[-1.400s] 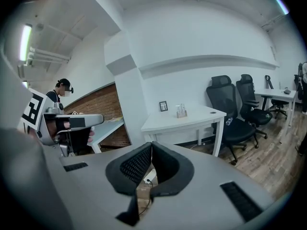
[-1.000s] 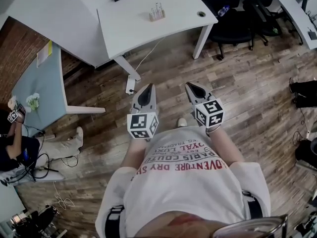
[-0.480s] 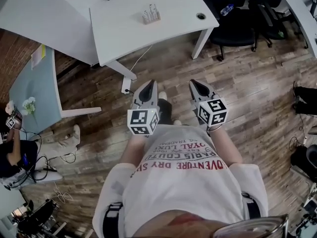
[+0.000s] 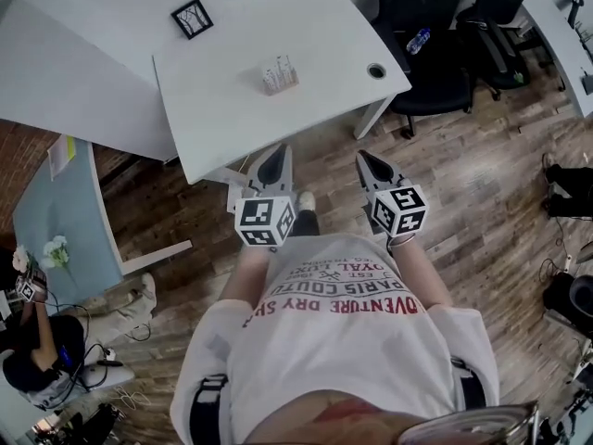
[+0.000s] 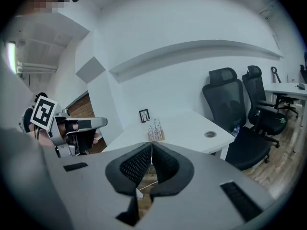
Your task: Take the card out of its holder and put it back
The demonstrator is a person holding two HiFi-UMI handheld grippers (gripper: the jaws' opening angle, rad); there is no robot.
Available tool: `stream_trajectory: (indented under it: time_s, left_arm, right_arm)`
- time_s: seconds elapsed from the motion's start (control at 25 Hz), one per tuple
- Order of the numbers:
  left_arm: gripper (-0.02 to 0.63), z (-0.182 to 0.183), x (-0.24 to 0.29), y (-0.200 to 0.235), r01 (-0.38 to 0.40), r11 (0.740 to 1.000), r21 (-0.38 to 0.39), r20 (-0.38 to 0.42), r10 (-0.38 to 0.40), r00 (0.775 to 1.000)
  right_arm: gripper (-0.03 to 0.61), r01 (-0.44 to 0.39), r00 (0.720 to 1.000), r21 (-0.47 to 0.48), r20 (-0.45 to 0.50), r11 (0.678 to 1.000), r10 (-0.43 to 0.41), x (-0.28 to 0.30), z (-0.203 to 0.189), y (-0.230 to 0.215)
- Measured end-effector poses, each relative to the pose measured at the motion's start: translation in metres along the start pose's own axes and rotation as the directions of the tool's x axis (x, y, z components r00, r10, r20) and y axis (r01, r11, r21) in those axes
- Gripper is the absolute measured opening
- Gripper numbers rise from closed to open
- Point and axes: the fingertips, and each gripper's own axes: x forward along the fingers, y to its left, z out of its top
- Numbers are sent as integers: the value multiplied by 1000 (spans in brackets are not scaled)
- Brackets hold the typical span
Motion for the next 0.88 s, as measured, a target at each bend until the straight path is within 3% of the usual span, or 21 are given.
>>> stream_trajectory:
  time_s: [0.4, 0.68, 0.88]
  left_arm:
    - [25, 46, 87, 101, 7, 1000, 11, 17, -7, 1000]
    - [25, 46, 115, 133, -31, 999, -13, -6, 31, 999]
    - [25, 41, 138, 153, -119, 992, -52, -15, 118, 993]
  right_arm:
    - [26, -4, 1000, -27, 7, 1000, 4, 127, 56, -11]
    - [26, -107, 994, -46, -15, 993, 106, 175, 67, -8]
    - [26, -189, 981, -81, -70, 979, 183, 215, 72, -22]
